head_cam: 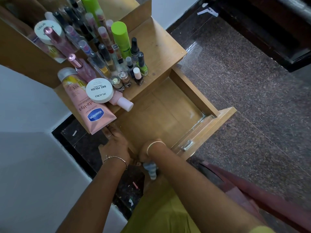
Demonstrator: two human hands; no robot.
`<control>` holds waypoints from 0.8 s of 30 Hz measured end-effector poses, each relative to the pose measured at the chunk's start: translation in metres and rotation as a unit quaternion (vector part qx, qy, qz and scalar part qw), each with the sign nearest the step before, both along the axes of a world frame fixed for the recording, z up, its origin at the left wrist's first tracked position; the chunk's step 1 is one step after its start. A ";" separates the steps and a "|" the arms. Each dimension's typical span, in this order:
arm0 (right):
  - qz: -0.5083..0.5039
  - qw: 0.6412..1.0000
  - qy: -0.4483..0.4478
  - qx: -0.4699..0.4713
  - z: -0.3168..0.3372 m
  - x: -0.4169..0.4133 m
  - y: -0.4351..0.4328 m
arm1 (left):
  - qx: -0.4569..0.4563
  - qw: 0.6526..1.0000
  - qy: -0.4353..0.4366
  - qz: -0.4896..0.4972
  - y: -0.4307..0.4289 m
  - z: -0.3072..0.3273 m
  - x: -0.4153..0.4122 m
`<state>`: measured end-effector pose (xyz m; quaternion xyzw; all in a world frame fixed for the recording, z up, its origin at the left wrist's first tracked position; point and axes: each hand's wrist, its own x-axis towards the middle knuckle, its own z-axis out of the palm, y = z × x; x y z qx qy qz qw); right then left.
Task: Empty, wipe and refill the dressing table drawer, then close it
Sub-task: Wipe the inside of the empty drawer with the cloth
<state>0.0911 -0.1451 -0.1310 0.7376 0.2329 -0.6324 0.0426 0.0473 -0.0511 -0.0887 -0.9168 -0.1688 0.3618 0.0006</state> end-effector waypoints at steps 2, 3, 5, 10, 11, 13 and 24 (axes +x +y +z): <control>-0.012 1.000 0.018 -0.002 -0.001 0.005 -0.008 | -0.001 1.000 0.016 0.005 -0.001 0.001 0.001; -0.016 0.999 0.025 -0.011 -0.002 0.008 -0.012 | 0.000 1.000 0.025 0.004 0.000 0.001 0.002; -0.028 0.998 0.042 -0.026 0.000 0.014 -0.020 | -0.002 0.999 0.045 -0.003 0.000 0.002 0.003; -0.085 0.991 -0.092 -0.048 0.012 0.062 -0.063 | -0.012 0.998 0.054 0.005 0.003 0.003 0.004; -0.050 0.987 -0.122 -0.092 0.016 0.075 -0.073 | -0.012 0.999 0.052 0.002 0.003 0.003 0.004; 0.014 0.968 -0.194 -0.161 0.023 0.097 -0.092 | -0.013 0.999 0.047 0.001 0.004 0.001 0.003; -0.080 0.907 -0.399 -0.103 -0.011 0.043 -0.073 | -0.018 0.998 0.054 -0.005 0.005 0.000 0.003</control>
